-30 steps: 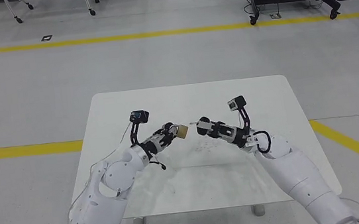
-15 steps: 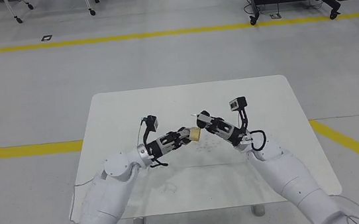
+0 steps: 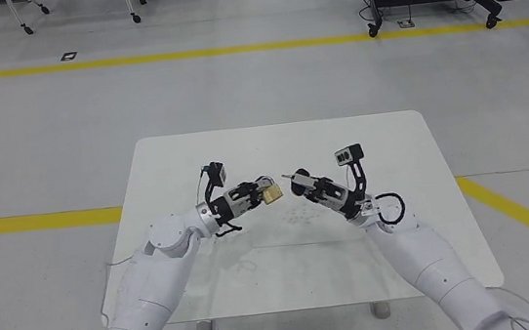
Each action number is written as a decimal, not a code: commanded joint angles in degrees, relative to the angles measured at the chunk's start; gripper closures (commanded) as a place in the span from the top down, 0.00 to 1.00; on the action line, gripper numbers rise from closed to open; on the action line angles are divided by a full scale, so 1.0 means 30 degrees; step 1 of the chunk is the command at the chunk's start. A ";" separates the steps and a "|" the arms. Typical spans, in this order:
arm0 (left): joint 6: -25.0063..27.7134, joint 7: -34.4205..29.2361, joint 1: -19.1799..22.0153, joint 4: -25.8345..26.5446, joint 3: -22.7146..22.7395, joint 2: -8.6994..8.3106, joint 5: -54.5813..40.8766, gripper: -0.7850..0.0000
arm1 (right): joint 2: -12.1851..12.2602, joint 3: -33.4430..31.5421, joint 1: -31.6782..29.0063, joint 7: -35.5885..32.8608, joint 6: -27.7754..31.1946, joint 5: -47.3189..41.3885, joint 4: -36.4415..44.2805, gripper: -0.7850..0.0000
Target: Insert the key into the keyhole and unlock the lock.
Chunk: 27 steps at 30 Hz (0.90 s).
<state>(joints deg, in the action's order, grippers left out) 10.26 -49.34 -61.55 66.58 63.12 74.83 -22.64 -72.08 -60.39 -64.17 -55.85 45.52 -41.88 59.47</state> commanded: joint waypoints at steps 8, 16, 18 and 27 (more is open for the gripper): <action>-0.0683 -0.0051 -0.0352 -0.0119 -0.0184 0.0128 -0.1476 0.00 | 0.0003 -0.0008 0.0000 -0.0010 0.0012 0.0025 0.0014 0.00; -0.4967 0.1823 0.1316 -0.2481 -0.1546 0.0877 -0.4065 0.00 | 0.0410 -0.1169 -0.1872 0.4252 -0.3823 0.2580 0.2443 0.00; -0.5964 0.2086 0.1990 -0.3138 -0.1978 0.1036 -0.3923 0.00 | 0.0625 -0.1640 -0.2513 0.5646 -0.5135 0.4440 0.3534 0.00; -0.7067 0.1975 0.3072 -0.3378 -0.2392 0.1154 -0.3319 0.00 | 0.1002 -0.2450 -0.3926 0.7947 -0.7516 0.8120 0.6412 0.00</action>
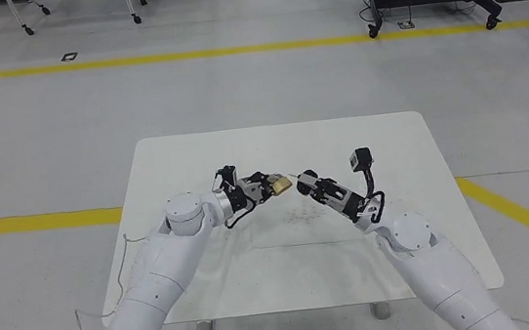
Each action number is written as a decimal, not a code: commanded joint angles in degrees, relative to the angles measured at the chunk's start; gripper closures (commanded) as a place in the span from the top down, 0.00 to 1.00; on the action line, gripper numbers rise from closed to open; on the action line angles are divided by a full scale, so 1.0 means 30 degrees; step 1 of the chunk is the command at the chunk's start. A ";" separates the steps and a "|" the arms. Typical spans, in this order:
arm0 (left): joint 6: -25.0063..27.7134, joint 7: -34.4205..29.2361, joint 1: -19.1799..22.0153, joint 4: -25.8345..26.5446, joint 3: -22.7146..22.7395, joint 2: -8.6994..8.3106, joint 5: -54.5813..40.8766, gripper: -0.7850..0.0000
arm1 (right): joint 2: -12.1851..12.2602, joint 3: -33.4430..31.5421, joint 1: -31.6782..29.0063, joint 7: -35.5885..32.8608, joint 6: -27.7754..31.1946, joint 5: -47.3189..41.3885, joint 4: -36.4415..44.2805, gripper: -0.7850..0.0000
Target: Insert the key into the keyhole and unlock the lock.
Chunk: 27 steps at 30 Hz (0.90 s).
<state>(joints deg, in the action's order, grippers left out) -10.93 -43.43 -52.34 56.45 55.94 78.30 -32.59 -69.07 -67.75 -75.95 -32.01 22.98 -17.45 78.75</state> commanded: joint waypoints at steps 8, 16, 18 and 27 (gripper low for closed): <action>-0.0004 0.0005 0.0001 -0.0003 0.0000 -0.0001 0.0000 0.00 | -0.0002 0.0003 -0.0001 0.0001 0.0000 -0.0023 -0.0013 0.00; 0.0745 0.2535 -0.0516 0.0611 0.0205 0.0069 0.0415 0.00 | -0.0062 -0.0072 -0.1472 0.3574 -0.1715 0.1632 0.2517 0.00; 0.0959 0.2678 -0.0518 0.0601 0.0274 0.0116 0.0186 0.00 | -0.0101 0.0088 -0.1728 0.4555 -0.2678 0.2364 0.2797 0.00; 0.1608 0.3254 -0.0739 0.0658 0.0557 0.0201 -0.0081 0.00 | -0.0511 0.1707 -0.2174 0.7794 -0.4126 0.4816 0.3457 0.00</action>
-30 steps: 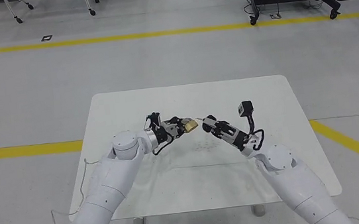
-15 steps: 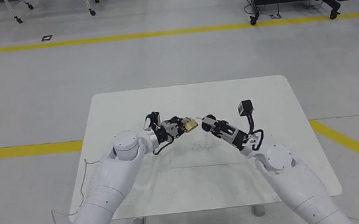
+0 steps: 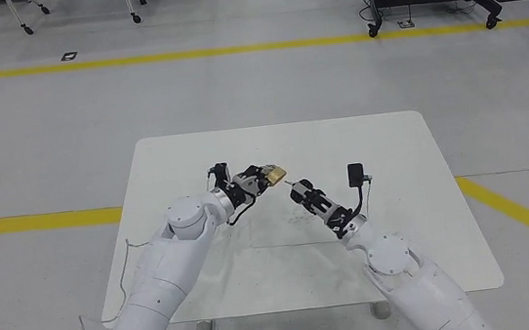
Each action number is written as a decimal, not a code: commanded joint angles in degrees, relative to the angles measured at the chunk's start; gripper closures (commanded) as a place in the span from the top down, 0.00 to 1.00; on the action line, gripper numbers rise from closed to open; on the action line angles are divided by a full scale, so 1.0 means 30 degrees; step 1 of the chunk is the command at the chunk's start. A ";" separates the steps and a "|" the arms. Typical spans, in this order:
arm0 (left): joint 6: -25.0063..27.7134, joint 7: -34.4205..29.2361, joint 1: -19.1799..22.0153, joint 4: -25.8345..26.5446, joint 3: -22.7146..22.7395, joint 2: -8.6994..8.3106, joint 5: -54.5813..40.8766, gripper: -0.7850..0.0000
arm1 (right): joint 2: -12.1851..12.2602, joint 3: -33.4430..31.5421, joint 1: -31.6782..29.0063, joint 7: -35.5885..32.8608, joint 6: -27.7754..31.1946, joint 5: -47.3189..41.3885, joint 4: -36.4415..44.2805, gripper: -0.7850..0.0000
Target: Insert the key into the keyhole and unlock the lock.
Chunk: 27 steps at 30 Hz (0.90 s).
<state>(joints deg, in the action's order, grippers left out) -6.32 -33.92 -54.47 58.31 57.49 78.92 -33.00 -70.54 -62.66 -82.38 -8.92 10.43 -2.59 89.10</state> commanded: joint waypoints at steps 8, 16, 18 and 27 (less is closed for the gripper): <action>0.0182 0.0311 -0.0306 0.0475 0.0130 -0.0028 0.0600 0.00 | -0.0201 0.0214 0.0041 0.0399 0.0140 -0.0236 -0.0236 0.00; -0.0129 0.0072 -0.0418 0.0687 0.0097 -0.0013 0.0864 0.00 | -0.0320 0.0225 0.0208 0.0362 -0.0439 -0.0213 -0.0186 0.00; -0.0147 0.0074 -0.0410 0.0679 0.0113 -0.0006 0.0916 0.00 | -0.0353 0.0270 0.0267 0.0311 -0.0616 -0.0168 -0.0172 0.00; -0.0088 0.0135 -0.0469 0.0740 0.0238 0.0013 0.1078 0.00 | -0.0508 0.0343 0.0324 0.0752 -0.1115 0.0041 -0.0310 0.00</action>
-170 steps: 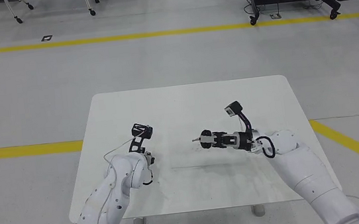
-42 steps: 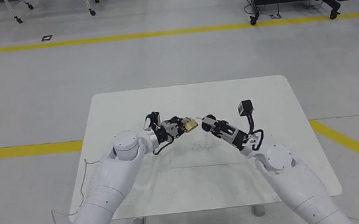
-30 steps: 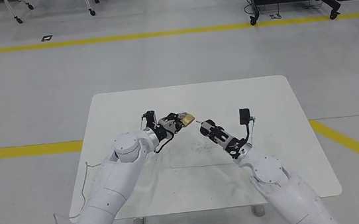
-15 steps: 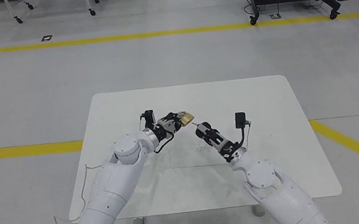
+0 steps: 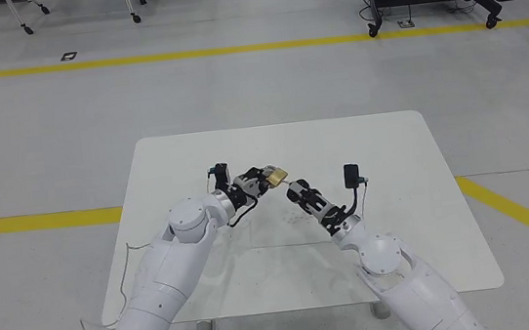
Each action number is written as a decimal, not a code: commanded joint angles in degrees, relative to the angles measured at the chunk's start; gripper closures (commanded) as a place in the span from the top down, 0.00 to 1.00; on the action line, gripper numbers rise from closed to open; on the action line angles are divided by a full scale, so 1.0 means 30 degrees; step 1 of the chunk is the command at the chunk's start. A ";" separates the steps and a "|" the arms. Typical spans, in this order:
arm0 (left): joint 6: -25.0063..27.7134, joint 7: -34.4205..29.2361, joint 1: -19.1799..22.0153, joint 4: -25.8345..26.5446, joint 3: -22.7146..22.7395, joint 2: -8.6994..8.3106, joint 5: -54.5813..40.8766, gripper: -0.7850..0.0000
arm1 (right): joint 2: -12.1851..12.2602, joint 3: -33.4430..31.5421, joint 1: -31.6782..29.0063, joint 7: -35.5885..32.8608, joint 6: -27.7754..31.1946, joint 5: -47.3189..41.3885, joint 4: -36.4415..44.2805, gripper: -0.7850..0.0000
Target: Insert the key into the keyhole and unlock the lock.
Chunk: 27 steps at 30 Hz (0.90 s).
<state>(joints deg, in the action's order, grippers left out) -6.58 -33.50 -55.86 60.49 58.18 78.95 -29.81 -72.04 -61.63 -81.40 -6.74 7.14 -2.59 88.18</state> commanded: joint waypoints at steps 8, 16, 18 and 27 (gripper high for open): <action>0.0021 -0.0102 -0.0028 0.0077 0.0003 0.0027 0.0261 0.00 | -0.0151 0.0180 0.0088 0.0195 -0.0419 0.0333 -0.0015 0.00; 0.1553 0.0052 -0.0091 0.0476 -0.0005 -0.0032 0.1657 0.00 | -0.0284 0.0111 0.0171 0.0405 -0.0589 0.0154 -0.0018 0.00; 0.1894 0.0196 -0.0175 0.0626 0.0013 -0.0055 0.2029 0.00 | -0.0306 0.0073 0.0155 0.0453 -0.0588 0.0181 0.0011 0.00; 0.2553 0.0569 -0.0429 0.1228 -0.0137 -0.0119 0.3697 0.00 | -0.0414 -0.0042 0.0121 0.0522 -0.0648 0.0156 0.0100 0.00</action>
<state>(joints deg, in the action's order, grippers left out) 1.02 -31.99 -57.10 64.07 57.82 78.61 -19.23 -73.25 -61.71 -81.01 -5.22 5.22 -2.08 88.44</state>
